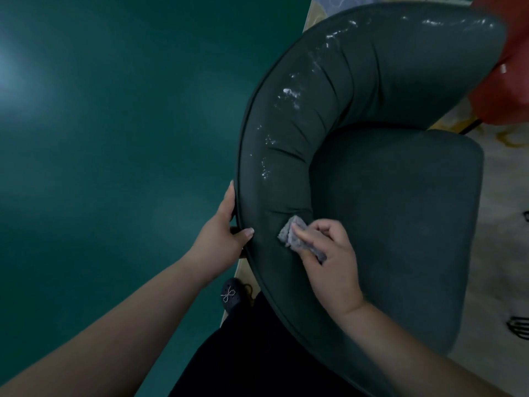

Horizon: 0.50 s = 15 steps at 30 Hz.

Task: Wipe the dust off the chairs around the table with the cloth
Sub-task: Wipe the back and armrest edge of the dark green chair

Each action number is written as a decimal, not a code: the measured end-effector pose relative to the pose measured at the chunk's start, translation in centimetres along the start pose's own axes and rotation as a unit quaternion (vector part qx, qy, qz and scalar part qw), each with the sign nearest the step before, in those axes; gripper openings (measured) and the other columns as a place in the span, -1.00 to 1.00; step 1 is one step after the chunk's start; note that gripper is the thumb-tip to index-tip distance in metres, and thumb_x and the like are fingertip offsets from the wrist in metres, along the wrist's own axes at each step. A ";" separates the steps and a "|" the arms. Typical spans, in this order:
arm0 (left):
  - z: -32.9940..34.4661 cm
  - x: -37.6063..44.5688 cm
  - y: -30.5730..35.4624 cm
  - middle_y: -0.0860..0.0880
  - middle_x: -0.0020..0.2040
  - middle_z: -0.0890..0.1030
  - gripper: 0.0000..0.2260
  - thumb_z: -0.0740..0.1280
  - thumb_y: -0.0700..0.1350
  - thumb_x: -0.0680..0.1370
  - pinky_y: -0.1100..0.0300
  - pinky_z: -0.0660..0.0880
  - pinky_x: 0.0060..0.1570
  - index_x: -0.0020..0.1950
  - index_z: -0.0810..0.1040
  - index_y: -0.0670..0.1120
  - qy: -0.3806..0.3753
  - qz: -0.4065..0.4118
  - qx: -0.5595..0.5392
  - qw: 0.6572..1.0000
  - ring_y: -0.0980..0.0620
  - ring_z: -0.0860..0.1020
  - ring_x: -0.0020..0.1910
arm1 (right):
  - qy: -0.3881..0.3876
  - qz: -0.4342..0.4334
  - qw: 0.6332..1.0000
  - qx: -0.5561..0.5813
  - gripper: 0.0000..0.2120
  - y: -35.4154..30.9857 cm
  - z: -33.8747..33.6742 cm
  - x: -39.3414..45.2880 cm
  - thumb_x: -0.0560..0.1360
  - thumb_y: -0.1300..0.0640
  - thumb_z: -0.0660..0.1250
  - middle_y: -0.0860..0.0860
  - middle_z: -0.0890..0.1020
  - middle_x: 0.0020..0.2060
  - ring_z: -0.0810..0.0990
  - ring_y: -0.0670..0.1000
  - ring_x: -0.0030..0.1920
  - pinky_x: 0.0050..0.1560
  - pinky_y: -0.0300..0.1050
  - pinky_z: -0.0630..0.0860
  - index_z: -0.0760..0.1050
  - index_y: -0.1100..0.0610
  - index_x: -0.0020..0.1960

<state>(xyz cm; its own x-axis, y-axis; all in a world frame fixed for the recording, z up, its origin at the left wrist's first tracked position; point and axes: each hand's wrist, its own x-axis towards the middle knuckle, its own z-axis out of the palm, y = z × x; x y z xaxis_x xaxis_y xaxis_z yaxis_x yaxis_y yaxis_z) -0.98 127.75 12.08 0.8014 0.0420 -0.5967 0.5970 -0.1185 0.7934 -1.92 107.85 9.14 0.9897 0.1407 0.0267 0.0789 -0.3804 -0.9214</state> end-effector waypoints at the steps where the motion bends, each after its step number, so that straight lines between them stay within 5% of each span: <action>1: 0.1 0.0 -0.1 0.22 0.45 0.33 -0.23 0.24 -0.32 0.58 0.16 0.57 -0.17 0.52 -0.04 0.34 0.005 0.000 0.006 1.000 0.07 0.61 0.00 | -0.004 -0.004 1.000 -0.004 -0.65 0.2 0.0 0.3 0.44 0.33 0.42 -0.08 0.46 -0.04 0.52 -0.08 0.00 0.07 -0.33 0.46 0.61 -0.01 0.13; 5: 0.1 0.1 -0.2 0.22 0.43 0.36 -0.23 0.25 -0.31 0.58 0.18 0.57 -0.20 0.51 -0.02 0.35 0.015 -0.003 0.014 1.000 0.10 0.60 0.02 | 0.026 0.020 0.999 0.014 -0.70 -0.2 1.5 4.0 0.42 0.39 0.43 0.00 0.44 -0.05 0.53 0.00 -0.01 0.10 -0.23 0.49 0.64 0.10 0.08; 9: -0.2 0.0 -0.3 0.09 0.37 0.46 -0.21 0.29 -0.30 0.56 0.04 0.60 0.03 0.51 -0.03 0.36 0.010 0.005 0.030 0.999 0.05 0.56 0.18 | 0.038 -0.017 0.999 -0.036 -0.70 -0.2 1.3 3.0 0.44 0.33 0.44 0.01 0.43 0.01 0.51 -0.02 0.04 0.11 -0.25 0.47 0.62 0.10 0.14; 12: -0.6 -0.5 -0.7 0.09 0.42 0.41 -0.07 0.40 -0.33 0.47 -0.03 0.49 0.24 0.55 -0.09 0.26 -0.031 0.017 0.052 0.998 0.09 0.48 0.30 | -0.030 -0.094 0.993 -0.071 -0.67 -0.6 0.0 0.2 0.45 0.25 0.42 -0.01 0.43 0.05 0.47 -0.02 0.06 0.07 -0.17 0.48 0.59 0.00 0.18; 15: -0.6 -1.0 -1.6 0.13 0.42 0.40 0.04 0.48 -0.38 0.38 0.05 0.51 0.22 0.56 -0.10 0.23 -0.070 0.009 0.035 0.997 0.12 0.54 0.23 | -0.100 -0.160 0.972 -0.142 -0.72 -1.7 0.2 0.6 0.44 0.18 0.37 0.05 0.50 0.00 0.45 0.03 0.03 0.01 0.02 0.47 0.64 -0.03 0.12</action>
<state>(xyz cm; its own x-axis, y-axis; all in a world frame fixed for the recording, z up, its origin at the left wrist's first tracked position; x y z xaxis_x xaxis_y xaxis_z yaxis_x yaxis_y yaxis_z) -2.74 128.50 11.51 0.7959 -0.0983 -0.5974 0.5748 -0.1873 0.7966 -1.49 108.75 10.62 0.8685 0.4572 0.1917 0.4363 -0.5212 -0.7335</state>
